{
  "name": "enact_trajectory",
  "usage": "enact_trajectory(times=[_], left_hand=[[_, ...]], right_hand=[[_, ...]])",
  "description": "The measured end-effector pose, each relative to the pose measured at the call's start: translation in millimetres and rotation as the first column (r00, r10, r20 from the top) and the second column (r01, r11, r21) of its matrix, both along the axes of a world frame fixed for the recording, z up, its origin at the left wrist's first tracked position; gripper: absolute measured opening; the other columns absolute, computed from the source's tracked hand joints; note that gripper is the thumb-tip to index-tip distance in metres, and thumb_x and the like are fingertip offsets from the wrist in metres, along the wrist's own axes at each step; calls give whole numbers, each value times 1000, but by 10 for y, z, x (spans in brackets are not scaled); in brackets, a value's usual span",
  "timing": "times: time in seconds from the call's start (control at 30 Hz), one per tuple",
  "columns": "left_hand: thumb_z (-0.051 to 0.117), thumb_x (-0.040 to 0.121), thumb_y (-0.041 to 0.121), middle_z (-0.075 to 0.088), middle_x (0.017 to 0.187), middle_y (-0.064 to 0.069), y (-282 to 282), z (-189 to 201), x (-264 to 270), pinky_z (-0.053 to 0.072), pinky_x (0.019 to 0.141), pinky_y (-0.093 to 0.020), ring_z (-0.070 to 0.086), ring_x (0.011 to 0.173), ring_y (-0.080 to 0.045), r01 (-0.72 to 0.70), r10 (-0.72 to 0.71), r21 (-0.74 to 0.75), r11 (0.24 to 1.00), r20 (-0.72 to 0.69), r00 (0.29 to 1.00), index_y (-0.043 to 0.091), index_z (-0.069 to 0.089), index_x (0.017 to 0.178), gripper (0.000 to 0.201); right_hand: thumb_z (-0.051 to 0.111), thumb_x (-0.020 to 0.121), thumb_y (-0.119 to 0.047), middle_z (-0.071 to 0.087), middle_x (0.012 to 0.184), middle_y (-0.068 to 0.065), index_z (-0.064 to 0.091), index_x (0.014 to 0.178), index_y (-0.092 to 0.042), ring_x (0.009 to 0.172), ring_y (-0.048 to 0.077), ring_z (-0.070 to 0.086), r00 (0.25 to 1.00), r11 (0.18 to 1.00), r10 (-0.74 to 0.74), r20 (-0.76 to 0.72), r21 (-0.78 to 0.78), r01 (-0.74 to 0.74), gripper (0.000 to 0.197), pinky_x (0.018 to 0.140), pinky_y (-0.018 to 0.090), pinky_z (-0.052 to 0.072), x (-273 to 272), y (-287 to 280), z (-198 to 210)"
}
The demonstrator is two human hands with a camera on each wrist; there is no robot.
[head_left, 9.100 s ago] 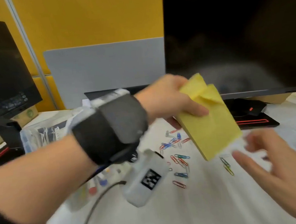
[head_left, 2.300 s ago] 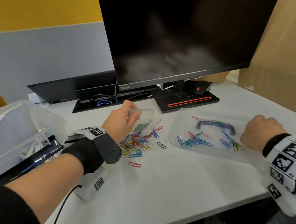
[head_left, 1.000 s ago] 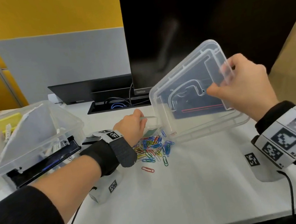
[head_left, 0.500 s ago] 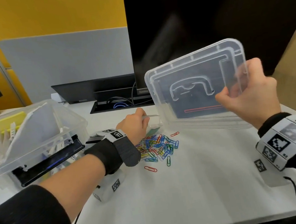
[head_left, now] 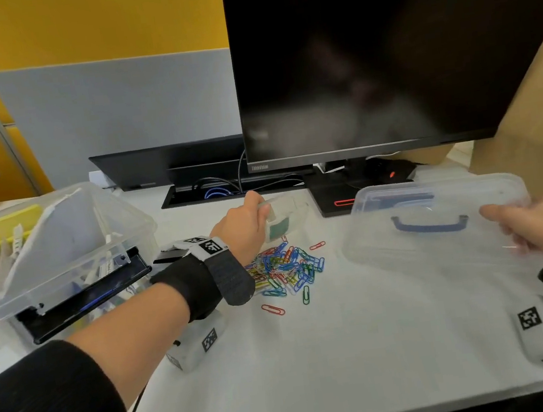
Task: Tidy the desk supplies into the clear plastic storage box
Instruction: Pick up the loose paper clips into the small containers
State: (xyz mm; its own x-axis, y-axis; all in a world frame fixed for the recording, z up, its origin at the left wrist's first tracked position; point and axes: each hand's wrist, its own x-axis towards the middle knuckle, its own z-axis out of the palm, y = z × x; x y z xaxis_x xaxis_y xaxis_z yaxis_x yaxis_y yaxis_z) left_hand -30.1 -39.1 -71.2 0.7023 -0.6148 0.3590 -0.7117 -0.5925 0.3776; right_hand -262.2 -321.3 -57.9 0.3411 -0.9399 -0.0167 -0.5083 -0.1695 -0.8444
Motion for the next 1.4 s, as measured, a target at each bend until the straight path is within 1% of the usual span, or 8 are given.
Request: enact_trajectory(times=[0.17,0.33,0.47,0.73,0.93,1.1,1.23,1.4], left_hand=[[25,100,38,66,90,-16,-7,-13,8,51,71,-39,64,81,-33,-19,20,16,1000,-26,999,5,50,105,42],[31,98,32,56,77,-12,-15,-13,4,35,61,-28,57,74,-29,-42,40,108,993,24,999,3,63,91,44],[34,96,32,50,69,-11,-40,-5,-2,22,47,-23,48,64,-25,-51,37,173,984,82,996,7,58,73,42],[21,88,40,52,65,-12,-31,9,-97,33,56,-29,47,61,-26,226,-228,202,953,-15,974,10,49,66,47],[26,101,34,57,63,-2,-132,16,-59,46,71,-32,55,68,-23,243,-242,-3,970,-110,964,6,60,77,50],[34,99,16,50,136,-18,-248,-26,127,37,101,-33,49,124,-30,95,-2,398,913,-229,973,3,43,135,39],[32,100,20,47,142,-11,-238,-40,78,34,106,-31,44,129,-27,209,-65,490,846,-294,954,14,42,138,40],[45,94,13,63,126,-3,-205,-54,-44,36,99,-21,55,118,-20,311,-259,259,915,-216,942,15,62,121,32]], right_hand=[[69,78,-33,59,49,16,56,66,7,57,31,54,962,992,-97,-254,48,113,44,60,37,42,-145,-206,-108],[73,74,-28,40,127,28,38,124,6,113,48,45,880,938,-219,-422,-338,71,69,92,57,44,78,-127,-11],[69,80,-25,33,135,16,40,132,-7,106,29,53,949,790,250,-191,-526,-314,62,91,38,45,421,499,167],[85,57,-36,45,126,-8,32,136,-21,92,1,54,514,504,825,-236,-106,-857,96,70,11,44,1107,1434,87],[72,71,-5,52,103,2,33,121,-14,78,10,55,601,579,785,-148,-166,-798,64,57,23,51,1163,1250,25],[68,73,-11,38,116,6,34,121,-15,96,23,47,762,716,576,-297,-266,-645,60,73,29,40,1054,881,-115],[70,71,-17,33,110,2,38,122,-13,102,24,43,765,676,531,-365,-363,-642,60,82,31,38,1036,775,-202],[68,70,-9,36,109,0,42,120,-14,105,24,42,731,597,585,-352,-423,-682,57,83,33,38,1076,726,-157]])
